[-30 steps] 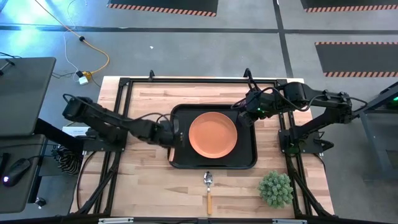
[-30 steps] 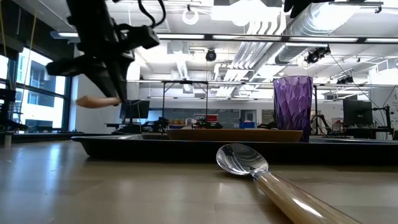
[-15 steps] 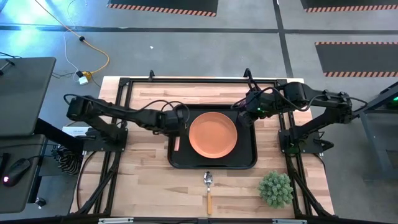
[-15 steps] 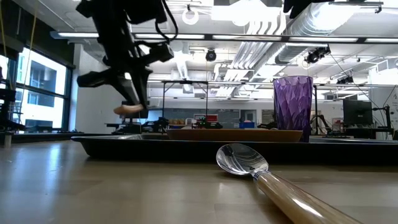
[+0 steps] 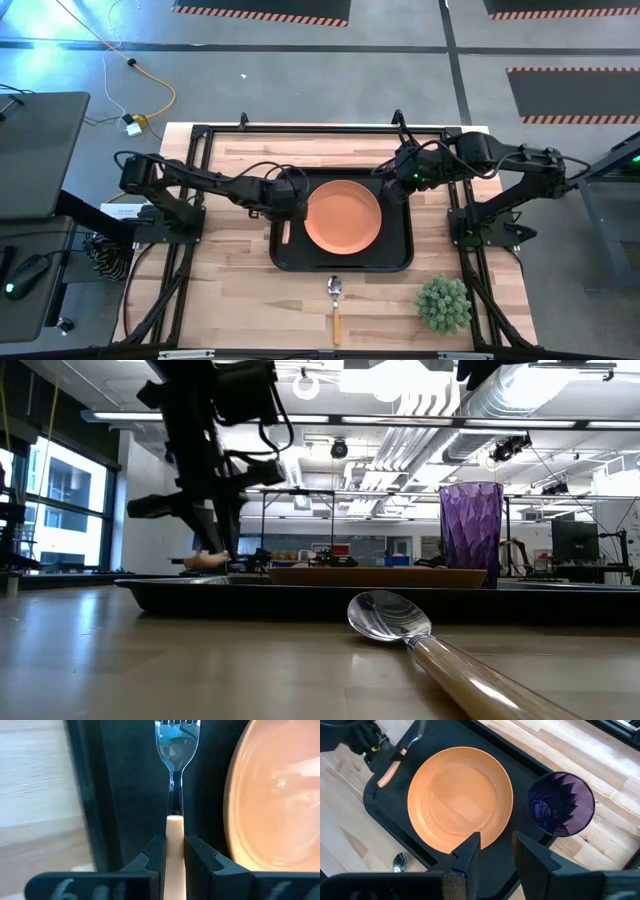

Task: Pick and place plate/cup/fork/spoon on tray
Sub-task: Put the orange fork on the black tray to the left of the orange plate

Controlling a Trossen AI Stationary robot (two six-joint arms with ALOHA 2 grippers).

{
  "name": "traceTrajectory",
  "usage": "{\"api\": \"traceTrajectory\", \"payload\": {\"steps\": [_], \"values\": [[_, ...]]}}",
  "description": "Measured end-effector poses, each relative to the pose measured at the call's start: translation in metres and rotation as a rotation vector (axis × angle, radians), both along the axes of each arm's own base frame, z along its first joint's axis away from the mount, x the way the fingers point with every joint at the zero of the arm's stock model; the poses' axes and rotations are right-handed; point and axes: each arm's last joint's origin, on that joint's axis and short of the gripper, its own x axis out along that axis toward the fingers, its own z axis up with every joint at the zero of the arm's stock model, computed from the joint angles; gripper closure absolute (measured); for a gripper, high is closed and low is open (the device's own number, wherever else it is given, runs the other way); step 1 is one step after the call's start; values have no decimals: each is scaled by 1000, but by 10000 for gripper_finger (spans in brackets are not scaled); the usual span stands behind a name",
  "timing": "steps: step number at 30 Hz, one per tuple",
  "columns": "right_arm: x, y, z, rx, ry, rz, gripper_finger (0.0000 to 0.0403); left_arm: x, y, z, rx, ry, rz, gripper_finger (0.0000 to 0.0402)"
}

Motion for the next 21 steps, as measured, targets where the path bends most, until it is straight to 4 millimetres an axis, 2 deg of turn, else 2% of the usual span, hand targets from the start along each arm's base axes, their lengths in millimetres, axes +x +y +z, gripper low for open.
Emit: {"api": "traceTrajectory", "payload": {"steps": [12, 21], "values": [[0, 0, 0, -6, 8, 14, 297, 10, 1, -25, -53, 47, 0, 362], [-1, 0, 0, -10, 14, 24, 297, 8, 1, -29, -58, 73, 18, 362]]}}
